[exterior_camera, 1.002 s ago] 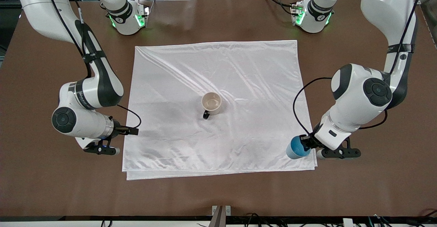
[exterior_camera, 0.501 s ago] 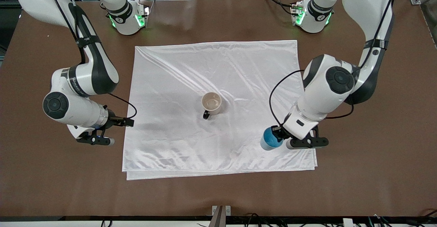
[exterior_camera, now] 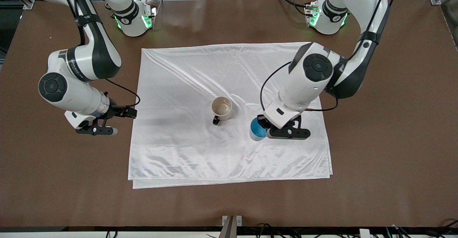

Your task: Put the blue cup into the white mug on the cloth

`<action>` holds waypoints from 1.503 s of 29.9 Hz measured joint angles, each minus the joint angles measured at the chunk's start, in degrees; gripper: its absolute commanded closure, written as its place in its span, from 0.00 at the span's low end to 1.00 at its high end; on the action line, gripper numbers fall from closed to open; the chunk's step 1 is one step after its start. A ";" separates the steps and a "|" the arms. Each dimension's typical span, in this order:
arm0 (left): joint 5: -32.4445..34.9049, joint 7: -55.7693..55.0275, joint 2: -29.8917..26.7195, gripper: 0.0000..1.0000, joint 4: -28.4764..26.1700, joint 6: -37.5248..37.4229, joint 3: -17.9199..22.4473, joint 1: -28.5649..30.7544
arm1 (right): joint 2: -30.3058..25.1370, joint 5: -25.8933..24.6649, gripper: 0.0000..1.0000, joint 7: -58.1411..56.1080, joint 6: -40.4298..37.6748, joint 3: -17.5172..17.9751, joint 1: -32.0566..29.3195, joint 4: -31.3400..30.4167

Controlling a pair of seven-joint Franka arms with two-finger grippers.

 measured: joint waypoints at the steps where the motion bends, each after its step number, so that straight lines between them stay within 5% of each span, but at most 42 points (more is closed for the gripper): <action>1: 0.01 -0.72 -0.14 1.00 0.00 -0.43 0.00 -0.83 | -0.42 0.00 0.00 -0.05 -0.07 0.01 0.00 -0.30; 25: 0.08 -14.70 -0.25 1.00 -1.45 -4.14 0.12 -13.00 | -7.33 0.00 0.00 -3.49 -6.23 0.02 -0.60 -1.19; 45: 3.46 -16.37 5.49 1.00 -1.65 -4.06 0.45 -15.59 | -10.64 0.47 0.00 -5.20 -15.57 -0.07 -1.73 3.05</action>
